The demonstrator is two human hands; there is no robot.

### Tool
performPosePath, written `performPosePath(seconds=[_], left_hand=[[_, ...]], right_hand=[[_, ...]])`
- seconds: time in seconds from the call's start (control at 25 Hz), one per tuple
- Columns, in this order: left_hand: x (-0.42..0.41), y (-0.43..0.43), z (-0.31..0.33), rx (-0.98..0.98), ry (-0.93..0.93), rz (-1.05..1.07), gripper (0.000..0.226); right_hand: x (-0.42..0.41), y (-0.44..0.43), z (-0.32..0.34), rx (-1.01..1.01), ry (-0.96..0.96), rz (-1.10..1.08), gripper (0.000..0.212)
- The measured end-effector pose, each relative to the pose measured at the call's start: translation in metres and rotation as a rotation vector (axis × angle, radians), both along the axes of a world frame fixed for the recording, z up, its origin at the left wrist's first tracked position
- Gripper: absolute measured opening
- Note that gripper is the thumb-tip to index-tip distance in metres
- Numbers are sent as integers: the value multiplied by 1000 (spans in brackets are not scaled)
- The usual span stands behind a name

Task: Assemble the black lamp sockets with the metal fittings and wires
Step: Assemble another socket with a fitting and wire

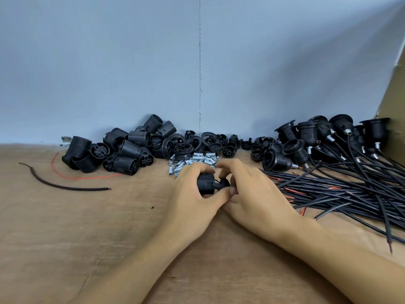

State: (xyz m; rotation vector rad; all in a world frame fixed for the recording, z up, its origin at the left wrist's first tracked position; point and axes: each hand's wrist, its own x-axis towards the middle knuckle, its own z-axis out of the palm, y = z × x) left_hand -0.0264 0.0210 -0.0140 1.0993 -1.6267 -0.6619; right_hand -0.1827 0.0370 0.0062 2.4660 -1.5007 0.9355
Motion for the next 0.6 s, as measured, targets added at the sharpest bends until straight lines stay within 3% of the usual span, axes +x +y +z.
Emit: performPosePath(seconds=[0.2, 0.32, 0.44, 0.6], left_hand=[[10, -2, 3, -21, 39, -43, 47], [14, -4, 3, 6, 44, -76, 53], [15, -6, 1, 61, -7, -63, 63], [18, -7, 2, 66, -47, -83, 45]], right_hand=[[-14, -3, 4, 118, -13, 87, 10], [-13, -5, 1, 128, -59, 147, 13], [-13, -7, -2, 103, -107, 112, 30], [-16, -8, -3, 21, 21, 52, 37]])
